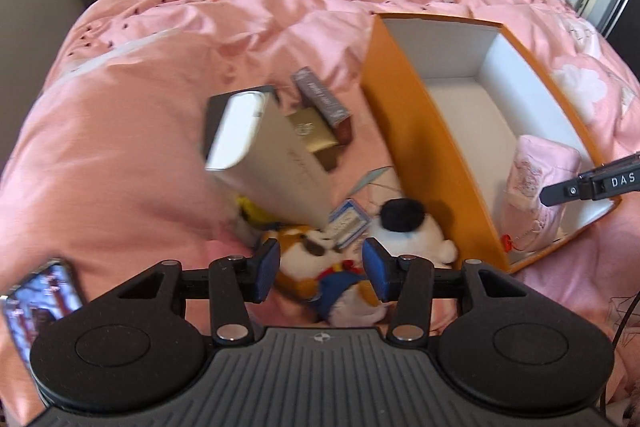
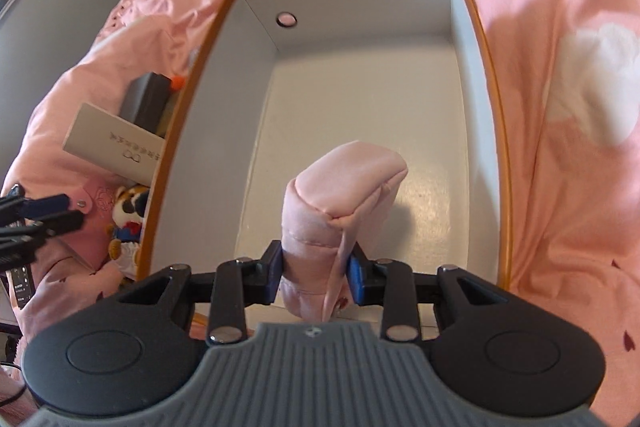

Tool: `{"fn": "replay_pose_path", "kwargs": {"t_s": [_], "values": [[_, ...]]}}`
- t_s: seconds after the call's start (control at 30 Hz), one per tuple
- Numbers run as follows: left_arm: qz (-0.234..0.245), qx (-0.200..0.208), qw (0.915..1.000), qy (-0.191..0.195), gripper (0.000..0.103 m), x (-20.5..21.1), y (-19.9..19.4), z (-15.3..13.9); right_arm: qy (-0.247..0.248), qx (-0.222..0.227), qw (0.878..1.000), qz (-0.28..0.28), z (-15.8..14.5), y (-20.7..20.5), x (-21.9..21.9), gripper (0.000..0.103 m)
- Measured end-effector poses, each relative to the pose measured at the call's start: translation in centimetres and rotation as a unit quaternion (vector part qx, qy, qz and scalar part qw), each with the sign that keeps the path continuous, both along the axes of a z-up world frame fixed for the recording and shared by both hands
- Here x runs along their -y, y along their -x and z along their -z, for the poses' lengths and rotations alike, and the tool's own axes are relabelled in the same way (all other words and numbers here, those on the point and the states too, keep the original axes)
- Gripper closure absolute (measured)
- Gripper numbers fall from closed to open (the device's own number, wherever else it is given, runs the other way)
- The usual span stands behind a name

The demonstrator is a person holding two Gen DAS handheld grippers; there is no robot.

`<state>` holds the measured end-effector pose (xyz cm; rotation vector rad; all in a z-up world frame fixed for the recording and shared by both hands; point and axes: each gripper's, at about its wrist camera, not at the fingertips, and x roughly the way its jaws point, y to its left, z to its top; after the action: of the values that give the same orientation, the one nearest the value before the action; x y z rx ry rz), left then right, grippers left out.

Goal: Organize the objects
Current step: 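Carry the pink pouch into the box with the right tool while the left tool grasps the pink wallet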

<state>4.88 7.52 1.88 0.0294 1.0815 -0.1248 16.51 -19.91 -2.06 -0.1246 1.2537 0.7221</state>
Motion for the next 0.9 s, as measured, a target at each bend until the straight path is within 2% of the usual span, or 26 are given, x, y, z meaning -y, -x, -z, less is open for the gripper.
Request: {"fn": "replay_pose_path", "kwargs": {"t_s": [0.1,0.23,0.4,0.53,0.63,0.73,0.8,0.9], "values": [[-0.005,-0.019,0.9996,-0.019,0.047,-1.4,-1.1,-0.7,-0.008,-0.008,1.000,0.002,0.6,-0.5,-0.1,0.067],[-0.008,-0.066,0.9967,-0.047,0.047,-2.9,-3.3,-0.5,0.009,0.013,1.000,-0.002,0.9,-0.9,-0.5,0.064],[-0.024,-0.164,0.9858,-0.029,0.047,-4.8,-6.0,1.8,0.014,0.022,1.000,-0.006,0.8,-1.3,-0.2,0.063],[-0.034,-0.203,0.9785,-0.010,0.047,-5.3,-7.3,3.4,0.023,0.036,0.999,-0.010,0.7,-1.3,-0.1,0.061],[-0.038,-0.224,0.9738,0.001,0.049,-5.3,-7.8,4.4,0.032,0.050,0.998,-0.018,0.6,-1.4,-0.1,0.060],[-0.030,-0.238,0.9709,-0.004,0.058,-4.7,-7.9,5.3,0.036,0.056,0.997,-0.026,0.6,-1.4,-0.2,0.060],[-0.027,-0.241,0.9701,-0.004,0.066,-4.4,-7.9,5.8,0.039,0.062,0.997,-0.031,0.6,-1.3,-0.3,0.059],[-0.032,-0.231,0.9724,0.008,0.068,-4.5,-7.4,6.0,0.040,0.066,0.996,-0.035,0.4,-1.2,-0.2,0.059]]}}
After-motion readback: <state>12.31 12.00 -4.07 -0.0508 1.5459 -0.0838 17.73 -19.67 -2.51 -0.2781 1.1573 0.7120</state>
